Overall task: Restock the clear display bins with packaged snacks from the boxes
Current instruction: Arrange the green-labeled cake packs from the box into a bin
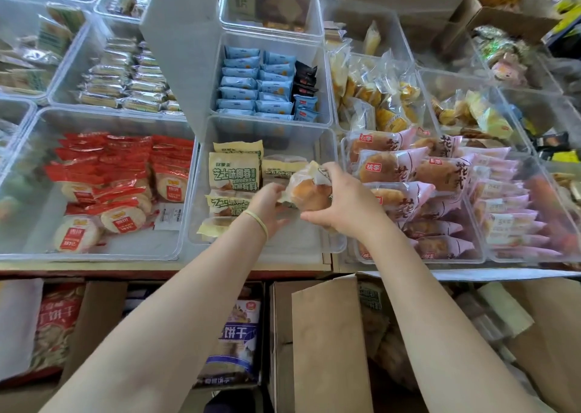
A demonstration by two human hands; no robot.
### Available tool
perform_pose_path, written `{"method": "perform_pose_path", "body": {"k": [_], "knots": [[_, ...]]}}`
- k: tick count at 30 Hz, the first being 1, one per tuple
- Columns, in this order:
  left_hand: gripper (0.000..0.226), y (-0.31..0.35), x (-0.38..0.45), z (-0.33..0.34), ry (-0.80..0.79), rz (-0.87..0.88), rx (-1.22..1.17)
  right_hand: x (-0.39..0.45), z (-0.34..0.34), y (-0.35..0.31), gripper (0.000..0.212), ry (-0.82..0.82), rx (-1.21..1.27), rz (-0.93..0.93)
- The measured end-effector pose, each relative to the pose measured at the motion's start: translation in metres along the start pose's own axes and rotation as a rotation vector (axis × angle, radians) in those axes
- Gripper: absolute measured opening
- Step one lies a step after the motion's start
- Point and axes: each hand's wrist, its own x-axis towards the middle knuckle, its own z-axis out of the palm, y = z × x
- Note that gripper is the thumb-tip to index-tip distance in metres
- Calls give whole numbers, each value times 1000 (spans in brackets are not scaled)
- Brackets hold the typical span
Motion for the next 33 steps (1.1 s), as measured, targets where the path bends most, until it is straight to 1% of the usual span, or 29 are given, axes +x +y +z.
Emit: {"method": "perform_pose_path", "body": {"k": [2, 3, 4, 5, 6, 7, 9, 10, 12, 14, 16, 18, 19, 21, 22, 24, 26, 29, 31, 33], "knots": [[46, 7, 9, 1, -49, 36, 24, 7, 3, -1, 76, -88, -132, -37], [49, 10, 11, 1, -67, 36, 30, 10, 6, -3, 73, -151, -201, -52], [41, 15, 12, 2, -58, 56, 49, 15, 12, -4, 71, -216, -280, -67], [27, 20, 13, 2, -50, 77, 74, 20, 19, -6, 70, -277, -370, -81], [21, 25, 17, 0, -76, 74, 97, 26, 27, -8, 69, -333, -458, -87], [23, 30, 20, -1, -127, 35, 125, 34, 36, -9, 68, -379, -525, -87], [38, 38, 23, -5, -246, -46, 192, 52, 56, -8, 67, -432, -580, -94], [41, 41, 24, -6, -276, -66, 222, 60, 69, -5, 65, -419, -581, -116], [41, 42, 27, -9, -242, -32, 313, 69, 96, 6, 61, -290, -576, -203], [45, 38, 26, -12, -113, 134, 505, 72, 119, 17, 58, -127, -638, -269], [39, 33, 21, -22, 39, 367, 704, 75, 131, 22, 58, -35, -745, -289], [32, 26, 11, -36, 157, 569, 763, 81, 133, 19, 66, 11, -820, -310], [30, 22, 3, -43, 251, 653, 796, 83, 134, 17, 69, 38, -863, -315], [23, 11, -7, -58, 445, 766, 897, 87, 135, 15, 73, 88, -934, -313], [19, 5, -11, -65, 492, 782, 945, 88, 135, 14, 73, 91, -950, -311], [16, -8, -17, -72, 487, 770, 1077, 90, 134, 13, 72, 85, -956, -300], [16, -21, -20, -74, 417, 765, 1256, 93, 133, 13, 73, 79, -937, -284], [25, -37, -21, -75, 355, 746, 1493, 92, 131, 13, 81, 28, -848, -262], [30, -45, -22, -77, 343, 746, 1565, 86, 125, 13, 90, 5, -799, -265], [32, -49, -24, -78, 340, 754, 1560, 77, 117, 14, 88, 10, -780, -291]]}}
